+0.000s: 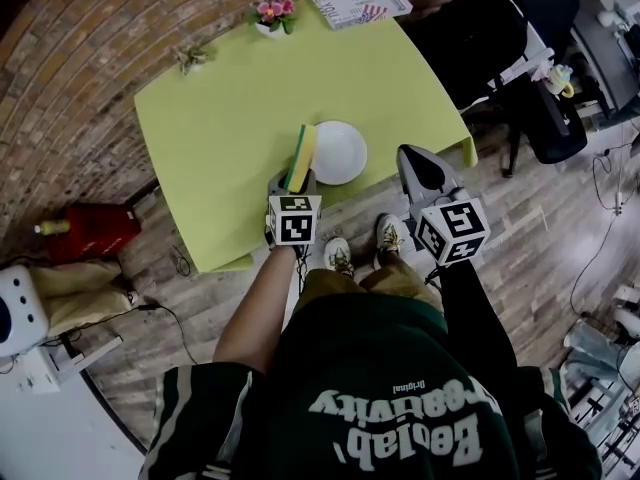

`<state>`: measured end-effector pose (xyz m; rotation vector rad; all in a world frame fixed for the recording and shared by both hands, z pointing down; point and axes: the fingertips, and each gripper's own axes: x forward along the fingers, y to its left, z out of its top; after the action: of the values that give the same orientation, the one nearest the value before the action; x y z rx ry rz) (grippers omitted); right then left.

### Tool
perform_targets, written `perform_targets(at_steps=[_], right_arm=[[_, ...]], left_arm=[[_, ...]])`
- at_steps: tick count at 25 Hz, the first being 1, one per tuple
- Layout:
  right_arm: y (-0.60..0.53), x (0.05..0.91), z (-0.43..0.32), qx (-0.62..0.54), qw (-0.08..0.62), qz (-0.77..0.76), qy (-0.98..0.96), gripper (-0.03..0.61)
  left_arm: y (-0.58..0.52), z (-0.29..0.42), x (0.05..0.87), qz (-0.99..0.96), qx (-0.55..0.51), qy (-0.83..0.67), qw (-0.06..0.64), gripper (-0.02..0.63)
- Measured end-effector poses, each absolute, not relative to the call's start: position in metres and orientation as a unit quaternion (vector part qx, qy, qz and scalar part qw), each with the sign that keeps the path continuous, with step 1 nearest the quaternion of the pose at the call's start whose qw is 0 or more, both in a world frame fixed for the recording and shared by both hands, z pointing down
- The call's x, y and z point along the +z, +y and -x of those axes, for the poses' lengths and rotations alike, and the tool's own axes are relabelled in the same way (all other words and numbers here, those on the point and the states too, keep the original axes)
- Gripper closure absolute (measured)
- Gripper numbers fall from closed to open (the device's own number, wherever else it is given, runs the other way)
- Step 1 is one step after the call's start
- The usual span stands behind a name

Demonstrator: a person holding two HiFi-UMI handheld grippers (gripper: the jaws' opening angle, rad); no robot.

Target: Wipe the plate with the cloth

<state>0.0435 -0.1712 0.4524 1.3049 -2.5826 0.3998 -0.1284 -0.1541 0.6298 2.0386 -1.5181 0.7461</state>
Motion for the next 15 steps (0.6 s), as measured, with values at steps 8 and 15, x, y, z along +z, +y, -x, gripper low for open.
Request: perform_targets(at_steps=[8,15], right_arm=[[-0.173,0.434,-0.044,0.123,0.092,-0.427,-0.891,0.565],[-0.174,0.399,-0.056,0.100,0.068,-0.393,-0.912,0.565]], left_arm=[[-0.166,0.124,0.536,-0.761,0.192,-0.595,0.172,0.486],[-0.157,0.110,0.433,-0.753,0.136,-0.636,0.105,0.486]])
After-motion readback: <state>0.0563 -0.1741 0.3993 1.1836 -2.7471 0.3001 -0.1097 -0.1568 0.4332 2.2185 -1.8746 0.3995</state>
